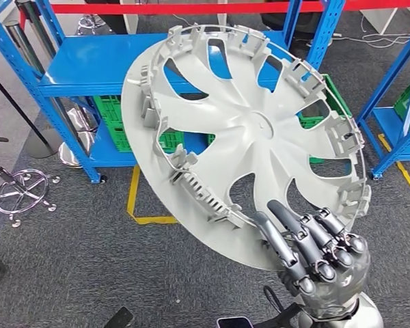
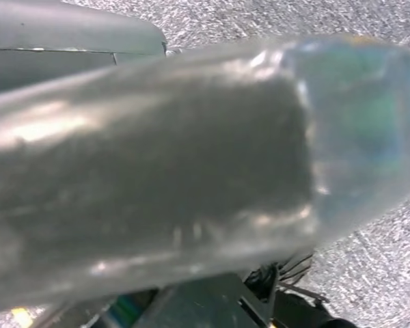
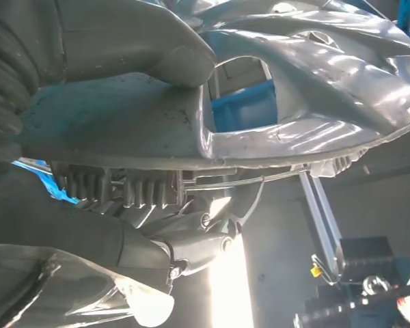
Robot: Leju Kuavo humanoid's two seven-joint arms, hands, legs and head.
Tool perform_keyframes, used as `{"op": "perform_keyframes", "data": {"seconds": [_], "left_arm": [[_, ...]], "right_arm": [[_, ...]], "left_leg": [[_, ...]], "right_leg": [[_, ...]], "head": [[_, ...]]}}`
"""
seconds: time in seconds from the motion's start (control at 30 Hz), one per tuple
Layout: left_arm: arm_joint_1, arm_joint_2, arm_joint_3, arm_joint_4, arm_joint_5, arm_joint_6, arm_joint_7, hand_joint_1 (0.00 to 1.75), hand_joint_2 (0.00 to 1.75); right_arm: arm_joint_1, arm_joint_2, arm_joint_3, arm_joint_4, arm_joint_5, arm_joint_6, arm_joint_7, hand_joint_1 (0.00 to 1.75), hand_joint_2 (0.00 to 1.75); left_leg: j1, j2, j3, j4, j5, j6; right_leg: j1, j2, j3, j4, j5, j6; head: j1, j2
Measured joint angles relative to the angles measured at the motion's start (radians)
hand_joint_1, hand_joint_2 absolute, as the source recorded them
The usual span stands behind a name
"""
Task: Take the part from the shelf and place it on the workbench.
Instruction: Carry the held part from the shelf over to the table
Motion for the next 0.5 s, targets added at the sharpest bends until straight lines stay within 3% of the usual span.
{"op": "perform_keyframes", "data": {"seconds": [0.03,0.1,0.13,0.17,0.2,0.23,0.27,0.3,0.37,0.4,0.47,0.5], "left_arm": [[-0.001,0.0,0.0,0.0,0.0,-0.002,0.0,0.0,0.0],[-0.003,-0.001,0.0,0.0,-0.002,-0.004,0.0,0.0,0.0],[-0.003,-0.002,0.0,0.0,-0.003,-0.005,0.0,0.0,0.0],[-0.003,-0.002,0.0,0.0,-0.005,-0.006,0.0,0.0,0.0],[-0.003,-0.003,0.0,0.0,-0.006,-0.007,0.0,0.0,0.0],[-0.003,-0.004,0.0,0.0,-0.008,-0.008,0.0,0.0,0.0],[-0.003,-0.006,0.0,0.0,-0.009,-0.008,0.0,0.0,0.0],[-0.004,-0.006,0.0,0.0,-0.009,-0.007,0.0,0.0,0.0],[-0.004,-0.006,0.0,0.0,-0.009,-0.007,0.0,0.0,0.0],[-0.004,-0.006,0.0,0.0,-0.01,-0.006,0.0,0.0,0.0],[-0.002,-0.005,0.0,0.0,-0.01,-0.006,-0.001,0.0,0.0],[-0.001,-0.005,0.0,0.0,-0.01,-0.006,-0.001,0.0,0.0]], "right_arm": [[0.0,0.0,-0.001,-0.001,0.0,0.0,-0.001,1.75,1.75],[-0.001,0.0,-0.003,-0.002,0.0,0.0,-0.005,1.75,1.75],[-0.001,0.0,-0.005,-0.002,0.0,0.0,-0.007,1.75,1.75],[-0.001,0.0,-0.006,-0.002,0.0,0.0,-0.008,1.75,1.75],[-0.001,0.0,-0.008,-0.002,0.0,0.0,-0.01,1.75,1.75],[-0.001,0.0,-0.008,-0.002,0.0,0.0,-0.011,1.75,1.75],[-0.001,0.0,-0.008,-0.003,0.0,0.0,-0.012,1.75,1.75],[-0.002,0.0,-0.008,-0.003,0.0,0.0,-0.012,1.75,1.75],[-0.002,0.0,-0.009,-0.006,0.0,0.0,-0.013,1.75,1.75],[-0.002,0.0,-0.009,-0.007,0.0,0.0,-0.013,1.75,1.75],[-0.003,0.0,-0.01,-0.009,0.0,0.0,-0.014,1.75,1.75],[-0.005,0.0,-0.01,-0.01,0.0,-0.001,-0.014,1.75,1.75]], "left_leg": [[0.002,0.002,-0.008,-0.006,0.013,0.007],[0.003,0.005,-0.034,-0.004,0.033,0.015],[0.003,0.005,-0.048,0.0,0.042,0.015],[0.003,0.006,-0.064,0.004,0.051,0.014],[0.003,0.007,-0.081,0.01,0.06,0.012],[0.004,0.007,-0.098,0.016,0.069,0.009],[0.006,0.007,-0.116,0.024,0.078,0.005],[0.006,0.007,-0.132,0.032,0.087,0.0],[0.005,0.004,-0.151,0.044,0.104,-0.011],[0.004,0.003,-0.155,0.046,0.113,-0.017],[0.005,0.001,-0.159,0.045,0.127,-0.027],[0.007,0.0,-0.164,0.051,0.113,-0.032]], "right_leg": [[0.0,0.002,-0.013,0.031,-0.035,0.004],[-0.002,0.005,-0.05,0.15,-0.131,0.009],[-0.003,0.005,-0.062,0.213,-0.162,0.012],[-0.004,0.005,-0.065,0.256,-0.173,0.015],[-0.004,0.005,-0.051,0.266,-0.161,0.018],[-0.006,0.005,-0.021,0.241,-0.134,0.021],[-0.007,0.005,0.024,0.187,-0.105,0.023],[-0.009,0.005,0.074,0.115,-0.096,0.025],[-0.007,0.009,0.14,0.013,-0.105,0.017],[-0.005,0.011,0.147,-0.007,-0.114,0.01],[-0.004,0.011,0.131,-0.007,-0.102,-0.007],[-0.005,0.009,0.12,-0.005,-0.092,-0.016]], "head": [[0.002,0.0],[0.005,0.0],[0.006,0.0],[0.006,0.0],[0.006,0.0],[0.006,0.0],[0.006,0.0],[0.007,0.0],[0.008,0.0],[0.009,0.0],[0.01,0.0],[0.009,0.0]]}}
